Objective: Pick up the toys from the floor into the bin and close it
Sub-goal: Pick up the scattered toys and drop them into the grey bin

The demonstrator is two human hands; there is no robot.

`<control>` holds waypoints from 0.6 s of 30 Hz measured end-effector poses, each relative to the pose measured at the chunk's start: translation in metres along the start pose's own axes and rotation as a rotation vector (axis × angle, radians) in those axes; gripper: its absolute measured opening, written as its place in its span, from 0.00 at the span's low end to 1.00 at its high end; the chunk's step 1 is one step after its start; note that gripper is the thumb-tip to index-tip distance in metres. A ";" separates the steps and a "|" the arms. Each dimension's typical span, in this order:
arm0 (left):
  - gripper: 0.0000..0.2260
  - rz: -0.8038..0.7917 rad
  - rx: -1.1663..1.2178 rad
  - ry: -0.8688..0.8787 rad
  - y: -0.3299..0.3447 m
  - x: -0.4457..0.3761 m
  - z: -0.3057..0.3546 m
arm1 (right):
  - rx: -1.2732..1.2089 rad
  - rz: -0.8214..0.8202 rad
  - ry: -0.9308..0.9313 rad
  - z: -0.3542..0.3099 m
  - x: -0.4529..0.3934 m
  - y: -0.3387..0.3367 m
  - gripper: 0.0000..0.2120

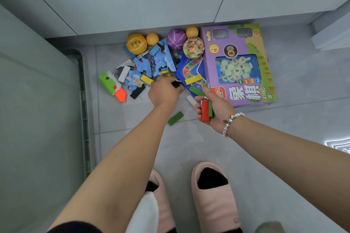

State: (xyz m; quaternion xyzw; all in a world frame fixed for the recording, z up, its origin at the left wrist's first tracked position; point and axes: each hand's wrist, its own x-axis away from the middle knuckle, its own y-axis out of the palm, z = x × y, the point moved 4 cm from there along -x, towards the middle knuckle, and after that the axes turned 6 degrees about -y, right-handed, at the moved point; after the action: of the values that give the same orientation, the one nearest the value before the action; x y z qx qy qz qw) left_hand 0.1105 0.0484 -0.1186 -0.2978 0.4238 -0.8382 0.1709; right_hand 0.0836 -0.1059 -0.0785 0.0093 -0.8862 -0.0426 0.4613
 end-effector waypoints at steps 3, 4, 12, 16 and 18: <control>0.12 0.031 -0.033 0.020 -0.001 0.002 0.003 | -0.002 0.001 0.008 0.000 -0.001 0.000 0.17; 0.12 0.035 -0.043 0.028 0.000 0.003 0.004 | -0.002 0.000 0.010 0.001 -0.001 0.000 0.17; 0.09 -0.035 0.251 -0.103 -0.015 0.012 -0.005 | -0.028 -0.021 0.016 0.000 -0.002 0.000 0.17; 0.08 -0.115 0.671 -0.257 -0.053 0.038 -0.022 | -0.061 -0.078 0.028 -0.005 0.005 0.018 0.17; 0.04 -0.139 0.813 -0.313 -0.080 0.058 -0.025 | -0.086 -0.124 0.030 -0.011 0.014 0.036 0.17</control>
State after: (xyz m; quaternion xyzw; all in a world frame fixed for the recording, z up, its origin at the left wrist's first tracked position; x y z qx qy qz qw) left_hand 0.0472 0.0789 -0.0442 -0.3575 0.0077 -0.8911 0.2793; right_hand 0.0857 -0.0714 -0.0578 0.0454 -0.8741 -0.1088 0.4712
